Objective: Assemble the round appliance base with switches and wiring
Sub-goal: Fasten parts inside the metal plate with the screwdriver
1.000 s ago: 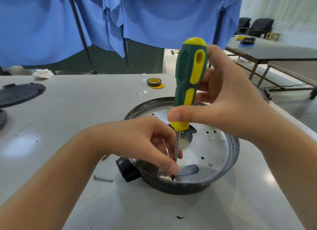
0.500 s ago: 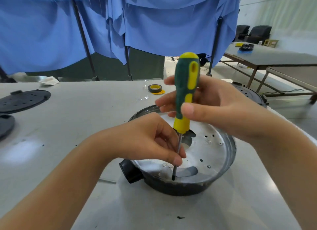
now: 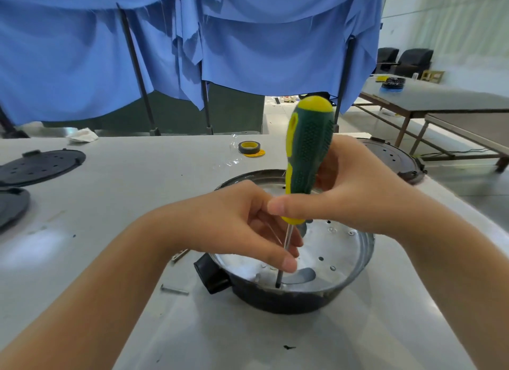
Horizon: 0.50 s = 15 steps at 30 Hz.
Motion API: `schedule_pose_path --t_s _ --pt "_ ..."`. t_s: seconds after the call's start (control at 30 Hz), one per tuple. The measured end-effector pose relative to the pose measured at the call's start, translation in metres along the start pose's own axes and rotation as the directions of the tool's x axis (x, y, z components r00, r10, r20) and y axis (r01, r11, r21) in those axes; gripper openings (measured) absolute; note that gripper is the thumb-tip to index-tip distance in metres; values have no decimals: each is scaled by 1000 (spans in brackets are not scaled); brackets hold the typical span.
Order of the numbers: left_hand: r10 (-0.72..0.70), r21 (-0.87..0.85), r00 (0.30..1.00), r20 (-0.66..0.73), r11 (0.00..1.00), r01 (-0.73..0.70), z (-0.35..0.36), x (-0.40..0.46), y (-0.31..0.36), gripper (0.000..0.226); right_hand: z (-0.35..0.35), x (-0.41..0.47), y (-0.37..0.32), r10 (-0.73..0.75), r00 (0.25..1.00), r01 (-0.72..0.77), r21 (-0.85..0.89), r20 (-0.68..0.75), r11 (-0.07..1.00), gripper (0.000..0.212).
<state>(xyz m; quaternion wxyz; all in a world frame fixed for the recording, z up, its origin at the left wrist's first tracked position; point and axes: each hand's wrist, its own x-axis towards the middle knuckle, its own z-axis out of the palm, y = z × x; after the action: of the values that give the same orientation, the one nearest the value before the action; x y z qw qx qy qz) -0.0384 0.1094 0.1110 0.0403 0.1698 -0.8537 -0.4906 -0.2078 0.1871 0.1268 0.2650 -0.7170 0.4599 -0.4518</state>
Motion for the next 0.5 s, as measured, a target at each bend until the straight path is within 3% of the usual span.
schedule_pose_path --t_s 0.17,0.27,0.37,0.5 --pt "39 78 993 -116 997 -30 5 8 -2 26 12 1 -1 -55 976 -10 -298 -209 955 49" --pt "41 97 987 -157 995 -26 7 10 -6 14 8 2 1 14 972 -94 -330 -236 939 57" --pt "27 29 989 -146 999 -23 6 9 -8 12 -6 4 7 140 989 -140 -15 -45 990 53" --pt "-33 -29 997 -77 999 31 4 7 -7 13 -22 3 14 119 968 -201 403 219 893 61"
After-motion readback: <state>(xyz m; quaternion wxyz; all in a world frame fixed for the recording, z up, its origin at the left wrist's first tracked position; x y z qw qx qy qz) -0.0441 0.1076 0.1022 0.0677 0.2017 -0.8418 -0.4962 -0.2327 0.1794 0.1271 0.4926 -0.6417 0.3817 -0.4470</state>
